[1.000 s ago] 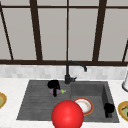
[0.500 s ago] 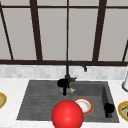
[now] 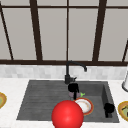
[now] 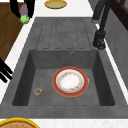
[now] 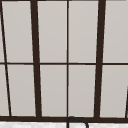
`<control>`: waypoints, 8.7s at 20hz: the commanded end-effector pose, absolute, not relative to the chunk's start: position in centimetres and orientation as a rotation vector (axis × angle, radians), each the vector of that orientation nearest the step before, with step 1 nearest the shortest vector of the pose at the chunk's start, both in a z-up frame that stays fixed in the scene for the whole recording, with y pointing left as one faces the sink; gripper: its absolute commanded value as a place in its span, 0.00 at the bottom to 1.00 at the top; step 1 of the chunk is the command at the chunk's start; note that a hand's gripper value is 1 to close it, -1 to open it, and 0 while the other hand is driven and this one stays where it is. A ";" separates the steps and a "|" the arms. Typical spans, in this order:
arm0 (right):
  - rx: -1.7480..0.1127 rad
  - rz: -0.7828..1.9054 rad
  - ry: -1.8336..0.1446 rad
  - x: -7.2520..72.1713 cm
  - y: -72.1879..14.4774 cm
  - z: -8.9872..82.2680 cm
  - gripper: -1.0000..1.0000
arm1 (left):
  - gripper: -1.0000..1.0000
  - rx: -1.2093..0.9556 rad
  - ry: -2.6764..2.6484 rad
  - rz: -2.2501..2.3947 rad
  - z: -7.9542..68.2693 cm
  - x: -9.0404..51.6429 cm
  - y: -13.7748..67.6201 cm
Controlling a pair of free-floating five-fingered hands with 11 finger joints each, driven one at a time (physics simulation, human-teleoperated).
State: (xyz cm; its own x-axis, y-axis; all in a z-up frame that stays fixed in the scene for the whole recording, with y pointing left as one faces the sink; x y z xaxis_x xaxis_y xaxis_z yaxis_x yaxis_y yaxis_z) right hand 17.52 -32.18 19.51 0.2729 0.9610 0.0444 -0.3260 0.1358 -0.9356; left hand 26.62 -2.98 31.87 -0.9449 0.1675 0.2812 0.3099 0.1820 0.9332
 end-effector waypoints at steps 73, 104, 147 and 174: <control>-1.002 1.097 -0.809 17.5 -32.2 19.5 0.50 | 0.00 -0.497 -2.338 -1.984 5.1 47.7 -7.9; -1.002 1.097 -0.809 17.5 -32.2 19.5 0.50 | 0.00 -0.551 -2.323 -1.943 13.7 41.6 11.1; -1.002 1.097 -0.809 17.5 -32.2 19.5 0.50 | 0.00 -0.537 -2.340 -1.901 16.4 22.7 32.0; -1.002 1.097 -0.809 17.5 -32.2 19.5 0.50 | 0.00 -0.448 -2.295 -1.904 18.6 15.2 30.9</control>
